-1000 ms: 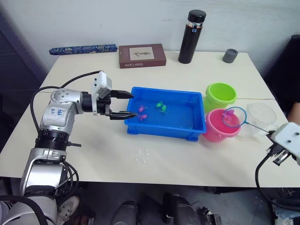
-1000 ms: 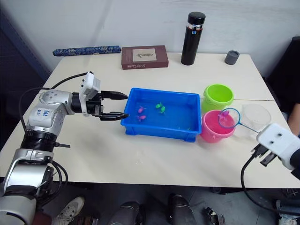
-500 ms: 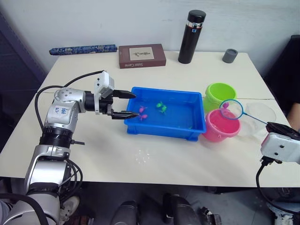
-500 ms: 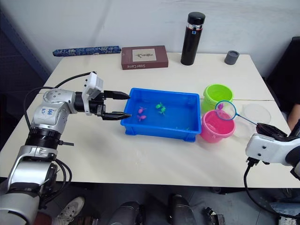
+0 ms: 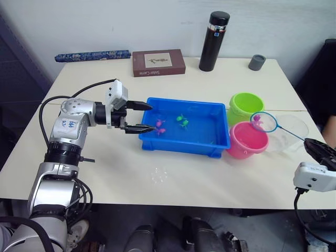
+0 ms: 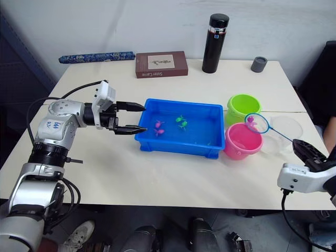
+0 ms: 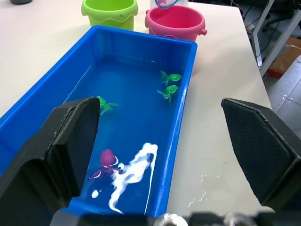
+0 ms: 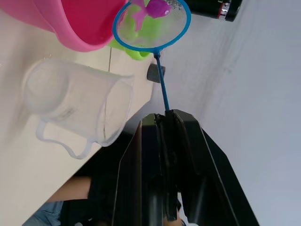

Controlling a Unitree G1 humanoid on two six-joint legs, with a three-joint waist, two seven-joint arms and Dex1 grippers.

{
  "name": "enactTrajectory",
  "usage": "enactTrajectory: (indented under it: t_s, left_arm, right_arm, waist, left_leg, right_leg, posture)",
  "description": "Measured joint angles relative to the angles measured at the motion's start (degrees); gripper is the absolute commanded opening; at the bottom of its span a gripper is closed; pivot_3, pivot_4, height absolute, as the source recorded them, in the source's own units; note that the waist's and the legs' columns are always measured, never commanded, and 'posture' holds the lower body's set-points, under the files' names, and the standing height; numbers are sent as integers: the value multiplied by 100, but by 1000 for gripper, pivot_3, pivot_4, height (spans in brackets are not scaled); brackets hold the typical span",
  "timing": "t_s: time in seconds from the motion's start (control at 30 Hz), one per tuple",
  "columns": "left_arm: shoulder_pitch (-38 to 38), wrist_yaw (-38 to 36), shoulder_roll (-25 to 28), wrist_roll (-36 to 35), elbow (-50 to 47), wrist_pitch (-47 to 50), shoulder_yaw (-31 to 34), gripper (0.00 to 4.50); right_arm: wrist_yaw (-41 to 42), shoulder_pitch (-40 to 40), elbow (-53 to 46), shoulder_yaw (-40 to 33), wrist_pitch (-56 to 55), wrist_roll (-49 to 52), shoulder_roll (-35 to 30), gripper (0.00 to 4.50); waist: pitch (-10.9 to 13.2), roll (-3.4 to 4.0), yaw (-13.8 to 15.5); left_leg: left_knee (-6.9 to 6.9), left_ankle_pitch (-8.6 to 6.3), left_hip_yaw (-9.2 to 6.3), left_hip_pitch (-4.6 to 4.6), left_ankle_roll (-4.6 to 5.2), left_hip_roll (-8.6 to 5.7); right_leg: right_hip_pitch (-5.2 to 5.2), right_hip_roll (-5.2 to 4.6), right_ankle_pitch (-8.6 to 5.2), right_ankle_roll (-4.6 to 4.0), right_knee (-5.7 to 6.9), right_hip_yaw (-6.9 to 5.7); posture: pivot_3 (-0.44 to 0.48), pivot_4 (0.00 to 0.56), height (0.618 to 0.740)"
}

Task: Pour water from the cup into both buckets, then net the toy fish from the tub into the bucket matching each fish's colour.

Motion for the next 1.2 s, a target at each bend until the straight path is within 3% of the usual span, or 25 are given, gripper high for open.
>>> enactTrajectory:
  t_s: [0.33,1.0,1.2]
  left_arm:
    - [0,2,3,0,-2,12,0,4455]
    - [25,18,64,0,-59,58,2,4455]
    - [84,60,116,-1,-103,115,34,4455]
  right_arm:
    - [-859,108,49,64,-224,-846,522,0]
    - [-2220,395,478,62,-721,-1693,566,0]
    - [-2102,-139,654,190,-762,-1278,279,0]
  waist:
    - [0,0,-3]
    - [0,0,-9]
    - [0,0,-28]
  left_leg:
    - [0,0,2,2,0,-1]
    - [0,0,4,5,0,0]
    - [1,1,6,8,2,-1]
  right_leg:
    - [0,1,0,-1,5,5]
    - [0,3,-2,-4,10,10]
    - [1,3,-2,-4,13,13]
  posture:
    - [0,150,740]
    - [0,150,740]
    - [0,150,740]
